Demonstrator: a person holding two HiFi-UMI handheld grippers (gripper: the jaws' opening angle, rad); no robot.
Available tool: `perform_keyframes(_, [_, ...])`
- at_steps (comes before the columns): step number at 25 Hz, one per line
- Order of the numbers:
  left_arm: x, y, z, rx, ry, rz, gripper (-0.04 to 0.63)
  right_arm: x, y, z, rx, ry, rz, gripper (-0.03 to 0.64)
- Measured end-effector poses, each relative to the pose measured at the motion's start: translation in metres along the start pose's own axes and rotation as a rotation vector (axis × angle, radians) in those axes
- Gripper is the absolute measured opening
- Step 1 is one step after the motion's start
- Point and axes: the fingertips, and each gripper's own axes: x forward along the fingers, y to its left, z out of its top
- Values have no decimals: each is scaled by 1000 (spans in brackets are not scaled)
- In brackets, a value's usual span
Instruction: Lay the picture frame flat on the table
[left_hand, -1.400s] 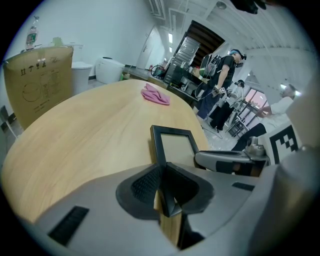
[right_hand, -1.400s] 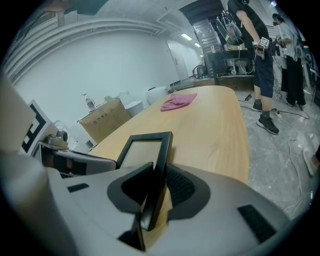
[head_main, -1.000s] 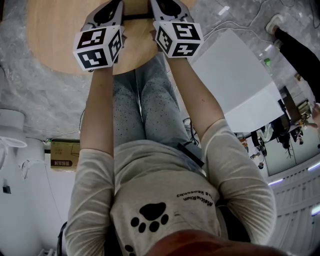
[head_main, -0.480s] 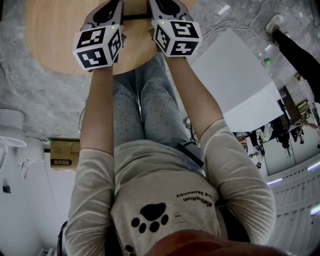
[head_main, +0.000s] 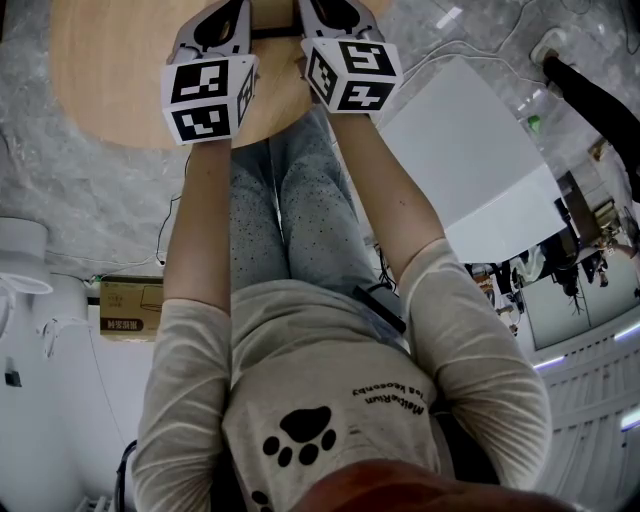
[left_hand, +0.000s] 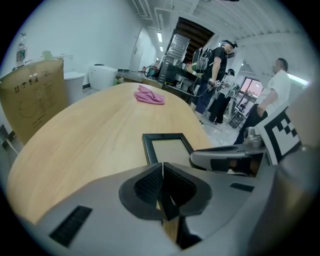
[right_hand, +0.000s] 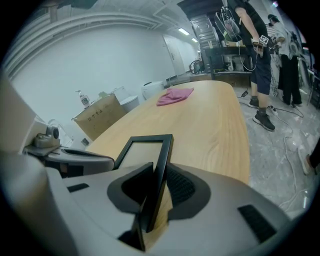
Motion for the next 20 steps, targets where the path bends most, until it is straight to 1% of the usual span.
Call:
perform_keyframes(3, [2,4,-3,-31,3,11,15,-2,2,2,-33,7,-13,91])
perform_keyframes(8, [4,6,-4,-29,-4,28,11,-10,5,6,-73,-2,-25,87])
perform_keyframes(10, [5,5,-4,-33,-6,32,11,-13,6,5,-78,9,-21,43])
perform_keyframes(13, [3,9,-3,-61,-5,37,11,-17,14,4,-80,39,-15,31])
perform_keyframes(16, [-3,10,0,-88,-15,37,11,-24,19,10,-103,48,-15,20])
perform_keyframes(20, [-18,6,6,-100,-17,10,11,-37,22,19,-114,49,-36,12])
